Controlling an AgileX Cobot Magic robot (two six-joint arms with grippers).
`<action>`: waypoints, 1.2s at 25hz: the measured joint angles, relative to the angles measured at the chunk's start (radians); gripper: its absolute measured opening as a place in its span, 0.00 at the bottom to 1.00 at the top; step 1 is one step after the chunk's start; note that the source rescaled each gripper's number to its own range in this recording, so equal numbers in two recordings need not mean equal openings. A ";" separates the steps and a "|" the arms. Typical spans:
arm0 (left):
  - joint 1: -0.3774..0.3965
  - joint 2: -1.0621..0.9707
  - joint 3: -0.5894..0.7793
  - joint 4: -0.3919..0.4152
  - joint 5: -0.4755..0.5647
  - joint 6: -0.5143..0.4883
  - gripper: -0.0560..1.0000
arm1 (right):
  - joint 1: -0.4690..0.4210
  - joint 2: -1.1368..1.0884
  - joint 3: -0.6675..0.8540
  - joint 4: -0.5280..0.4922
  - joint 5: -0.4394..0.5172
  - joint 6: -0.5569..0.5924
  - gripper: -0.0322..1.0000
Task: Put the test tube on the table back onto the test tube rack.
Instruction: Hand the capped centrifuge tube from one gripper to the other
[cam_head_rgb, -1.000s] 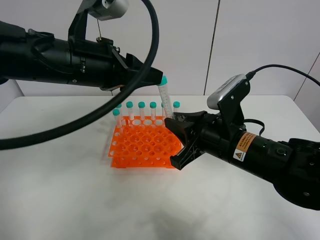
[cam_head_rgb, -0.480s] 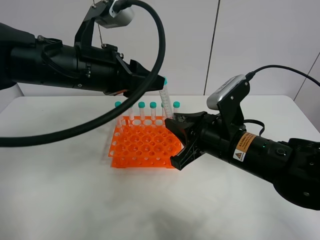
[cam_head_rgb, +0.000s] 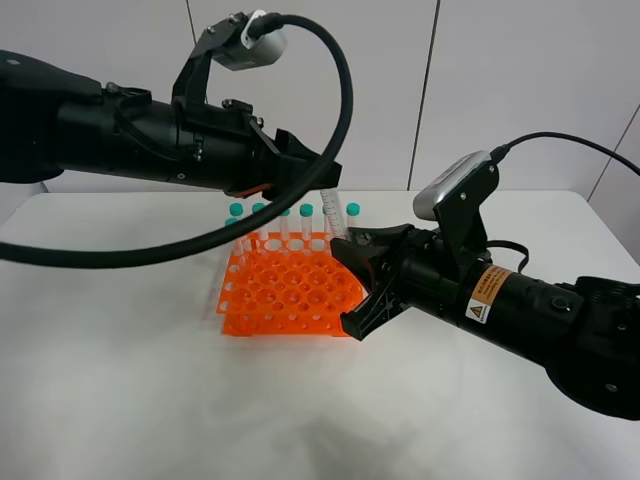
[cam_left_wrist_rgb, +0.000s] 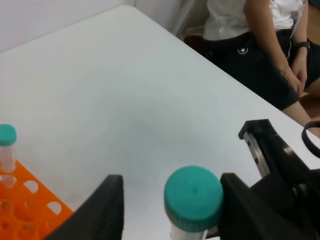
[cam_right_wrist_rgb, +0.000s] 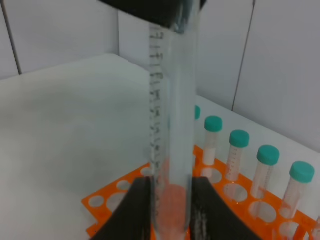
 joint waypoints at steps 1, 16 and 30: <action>0.000 0.001 -0.005 0.001 0.000 0.001 0.94 | 0.000 0.000 0.000 0.000 0.000 0.000 0.04; 0.000 0.001 -0.011 -0.002 0.034 0.002 0.05 | 0.000 0.000 0.000 0.000 -0.004 -0.003 0.04; 0.000 0.001 -0.017 -0.026 0.048 0.005 0.05 | 0.000 0.000 0.000 -0.002 -0.012 -0.003 0.04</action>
